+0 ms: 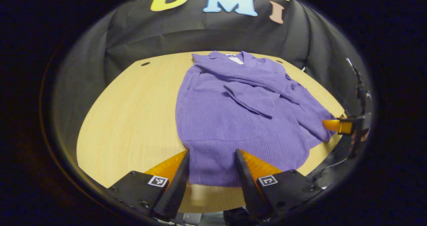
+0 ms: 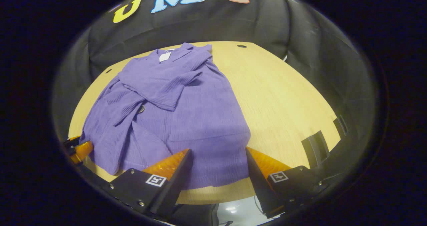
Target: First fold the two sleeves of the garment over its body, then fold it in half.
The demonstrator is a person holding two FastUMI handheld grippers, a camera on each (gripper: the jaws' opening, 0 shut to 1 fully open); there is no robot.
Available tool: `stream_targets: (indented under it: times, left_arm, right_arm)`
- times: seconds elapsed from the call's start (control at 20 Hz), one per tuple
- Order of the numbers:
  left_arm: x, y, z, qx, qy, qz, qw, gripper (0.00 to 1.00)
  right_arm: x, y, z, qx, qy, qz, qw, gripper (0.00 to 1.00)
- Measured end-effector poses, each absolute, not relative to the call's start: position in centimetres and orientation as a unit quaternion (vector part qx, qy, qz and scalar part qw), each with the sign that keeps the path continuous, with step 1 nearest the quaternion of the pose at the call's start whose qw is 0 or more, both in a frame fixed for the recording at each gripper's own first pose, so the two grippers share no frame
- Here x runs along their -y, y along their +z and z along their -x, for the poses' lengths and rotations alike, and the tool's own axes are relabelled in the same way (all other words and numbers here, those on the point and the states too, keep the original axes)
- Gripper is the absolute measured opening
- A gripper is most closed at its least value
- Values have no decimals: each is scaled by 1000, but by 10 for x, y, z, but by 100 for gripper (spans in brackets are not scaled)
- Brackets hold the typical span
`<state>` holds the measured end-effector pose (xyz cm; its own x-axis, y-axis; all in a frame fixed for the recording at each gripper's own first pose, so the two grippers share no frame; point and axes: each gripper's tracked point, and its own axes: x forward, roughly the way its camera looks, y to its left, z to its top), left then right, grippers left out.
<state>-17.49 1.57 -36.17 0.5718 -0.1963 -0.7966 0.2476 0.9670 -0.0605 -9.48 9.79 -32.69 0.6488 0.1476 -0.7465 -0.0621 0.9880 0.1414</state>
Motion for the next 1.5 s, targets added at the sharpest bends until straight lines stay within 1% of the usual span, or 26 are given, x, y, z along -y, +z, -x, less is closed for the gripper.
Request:
stream_targets:
  times: [0.05, 0.15, 0.2, 0.3, 0.35, 0.4, 0.45, 0.5, 0.55, 0.6, 0.75, 0.8, 1.0, 1.2, 1.25, 1.5]
  left_arm:
    - [-9, -361, 174, -440, -134, -29, 887, 73]
    - [-5, -362, 172, -435, -137, -24, 890, 55]
    - [-3, -361, 173, -435, -137, -17, 890, 48]
    - [-3, -361, 169, -437, -132, -3, 890, 31]
    - [-2, -361, 169, -440, -135, -8, 888, 28]
    - [0, -361, 168, -441, -129, -5, 888, 28]
    - [-2, -361, 167, -447, -122, -2, 886, 14]
    - [-1, -362, 167, -454, -121, -3, 883, 15]
    - [-1, -361, 164, -458, -112, 7, 882, 15]
    - [1, -360, 162, -464, -109, 22, 879, 8]
    - [3, -352, 159, -481, -98, 88, 867, 8]
    - [1, -343, 155, -478, -93, 105, 867, 8]
    - [5, -297, 123, -446, -103, 143, 877, 7]
    - [19, -250, 90, -409, -141, 171, 885, 8]
    - [7, -247, 106, -400, -149, 176, 887, 7]
    - [3, -198, 58, -351, -163, 191, 902, 7]
  right_arm:
    - [-97, -326, 93, -417, 54, -57, 906, 88]
    - [-99, -324, 92, -417, 52, -62, 905, 87]
    - [-99, -325, 93, -418, 53, -61, 905, 71]
    - [-101, -324, 90, -420, 62, -60, 903, 71]
    - [-104, -322, 89, -420, 48, -83, 903, 70]
    - [-105, -324, 90, -424, 40, -94, 900, 28]
    - [-105, -324, 89, -430, 40, -90, 898, 28]
    - [-109, -324, 90, -427, 40, -94, 898, 28]
    - [-109, -322, 88, -430, 34, -96, 897, 17]
    - [-107, -322, 87, -436, 32, -96, 894, 6]
    - [-107, -317, 87, -455, 45, -102, 884, 6]
    - [-108, -308, 85, -455, 47, -111, 882, 3]
    - [-115, -253, 68, -415, 79, -122, 898, 2]
    - [-141, -202, 46, -372, 104, -136, 912, 2]
    - [-150, -189, 38, -361, 110, -147, 914, 2]
    - [-171, -131, -2, -317, 133, -175, 923, 2]
